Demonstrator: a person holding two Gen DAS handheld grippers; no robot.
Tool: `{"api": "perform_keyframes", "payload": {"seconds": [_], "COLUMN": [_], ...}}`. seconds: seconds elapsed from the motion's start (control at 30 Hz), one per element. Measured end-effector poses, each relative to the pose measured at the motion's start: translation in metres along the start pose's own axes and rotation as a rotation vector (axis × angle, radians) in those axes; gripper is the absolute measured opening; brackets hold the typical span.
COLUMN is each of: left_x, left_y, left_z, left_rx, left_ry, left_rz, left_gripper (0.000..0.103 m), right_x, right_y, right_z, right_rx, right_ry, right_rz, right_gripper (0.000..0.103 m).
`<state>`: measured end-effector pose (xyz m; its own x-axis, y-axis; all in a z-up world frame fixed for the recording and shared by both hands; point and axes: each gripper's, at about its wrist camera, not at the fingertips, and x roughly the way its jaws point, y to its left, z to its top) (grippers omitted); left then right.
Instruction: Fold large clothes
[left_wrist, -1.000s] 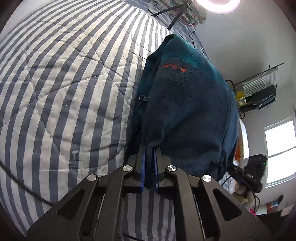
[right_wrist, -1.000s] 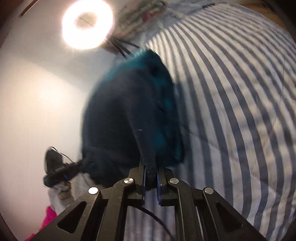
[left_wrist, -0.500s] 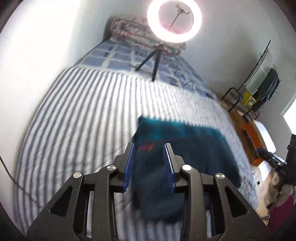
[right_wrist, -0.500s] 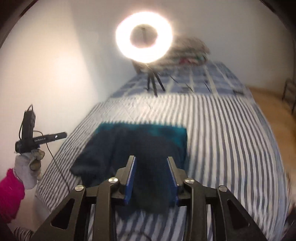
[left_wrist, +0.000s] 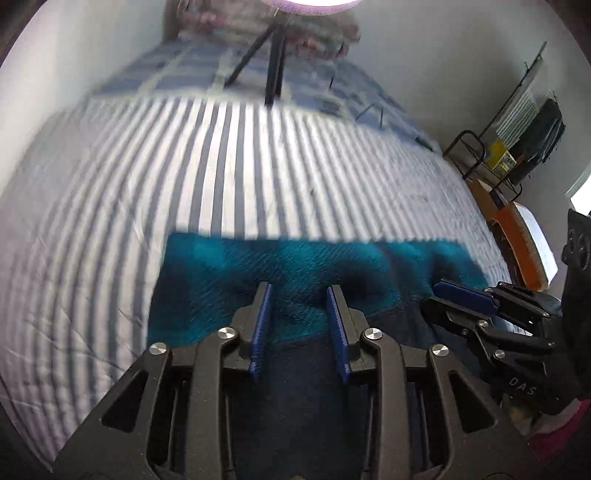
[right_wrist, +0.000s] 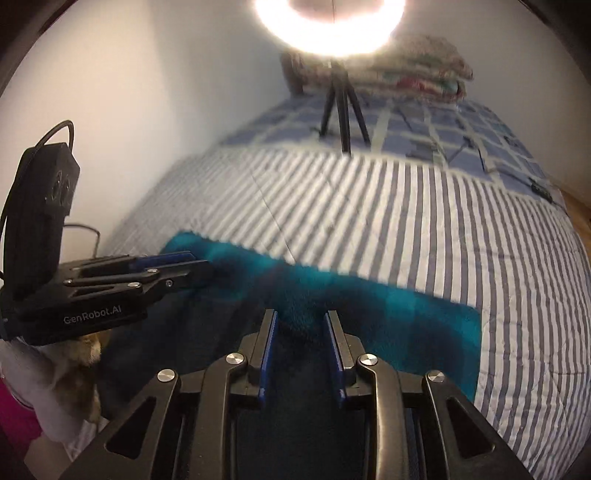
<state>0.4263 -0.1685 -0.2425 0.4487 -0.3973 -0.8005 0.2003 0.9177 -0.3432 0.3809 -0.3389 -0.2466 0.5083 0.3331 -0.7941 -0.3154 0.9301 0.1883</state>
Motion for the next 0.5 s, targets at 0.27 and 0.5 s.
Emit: {"api": "perform_keyframes", "payload": {"seconds": [0.27,0.5], "left_x": [-0.014,-0.084], "left_y": [0.002,0.021], "left_z": [-0.004,-0.048], "left_rx": [-0.016,-0.028], "left_ry": [-0.023,-0.098], "left_rz": [-0.022,-0.031], "left_gripper": [0.032,0.032], "right_x": [-0.005,-0.075], "right_y": [0.001,-0.026], "right_z": [-0.006,-0.053], "right_rx": [-0.006,0.072], "right_ry": [0.0,-0.083], "right_rz": [-0.009,0.03], "right_gripper": [0.023,0.025]}}
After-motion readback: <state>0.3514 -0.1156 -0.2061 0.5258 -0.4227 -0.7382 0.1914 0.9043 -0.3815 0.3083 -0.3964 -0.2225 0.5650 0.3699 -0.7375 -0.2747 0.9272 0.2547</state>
